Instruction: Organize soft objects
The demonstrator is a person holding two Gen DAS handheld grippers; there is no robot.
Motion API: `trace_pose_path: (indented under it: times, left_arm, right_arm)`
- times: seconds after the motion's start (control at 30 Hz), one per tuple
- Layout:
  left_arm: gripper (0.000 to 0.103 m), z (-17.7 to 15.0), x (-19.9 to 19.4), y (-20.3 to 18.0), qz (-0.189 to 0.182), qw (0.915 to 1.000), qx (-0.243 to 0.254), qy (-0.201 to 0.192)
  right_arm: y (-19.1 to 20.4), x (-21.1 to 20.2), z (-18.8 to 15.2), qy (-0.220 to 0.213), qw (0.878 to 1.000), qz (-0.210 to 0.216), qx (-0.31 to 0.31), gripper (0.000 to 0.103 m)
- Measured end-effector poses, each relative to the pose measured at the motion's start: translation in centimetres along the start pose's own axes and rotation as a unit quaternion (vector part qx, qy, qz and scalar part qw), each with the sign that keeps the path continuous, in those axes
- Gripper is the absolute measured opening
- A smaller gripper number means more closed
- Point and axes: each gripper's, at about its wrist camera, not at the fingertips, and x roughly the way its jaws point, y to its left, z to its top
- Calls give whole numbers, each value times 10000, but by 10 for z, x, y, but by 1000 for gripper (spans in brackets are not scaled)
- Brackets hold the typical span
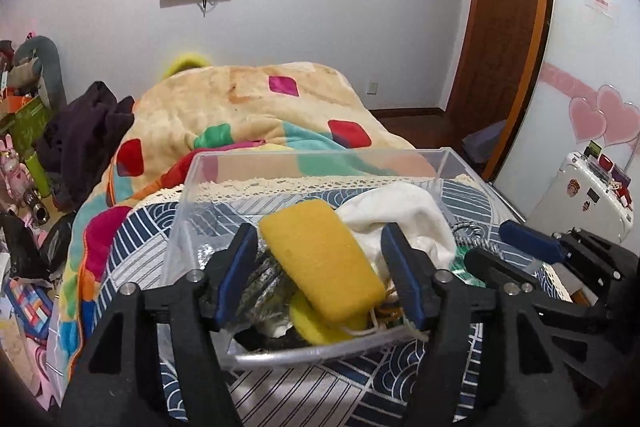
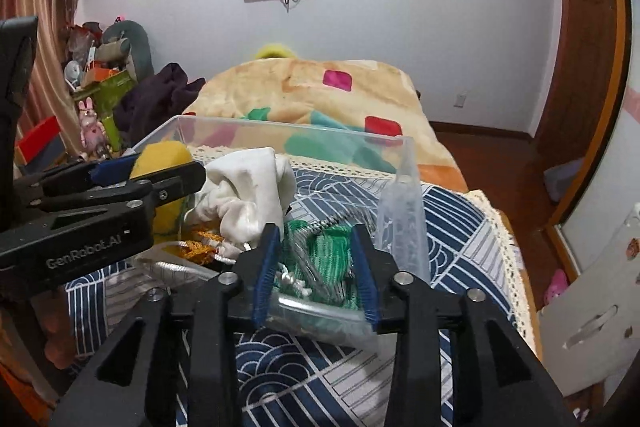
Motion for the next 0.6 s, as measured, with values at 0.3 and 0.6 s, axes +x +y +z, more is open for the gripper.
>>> trace_pose_path:
  times: [0.3,0.6]
  left_arm:
    - [65,3,-55,2,-62,9986,39,-529]
    - [71,8,-127,-1,-164,9914,71,-1293]
  right_arm:
    - [-5,-33,11,-445,9990,-61,26,46]
    - [1,-90,27,-1302,9915,-68,36,54]
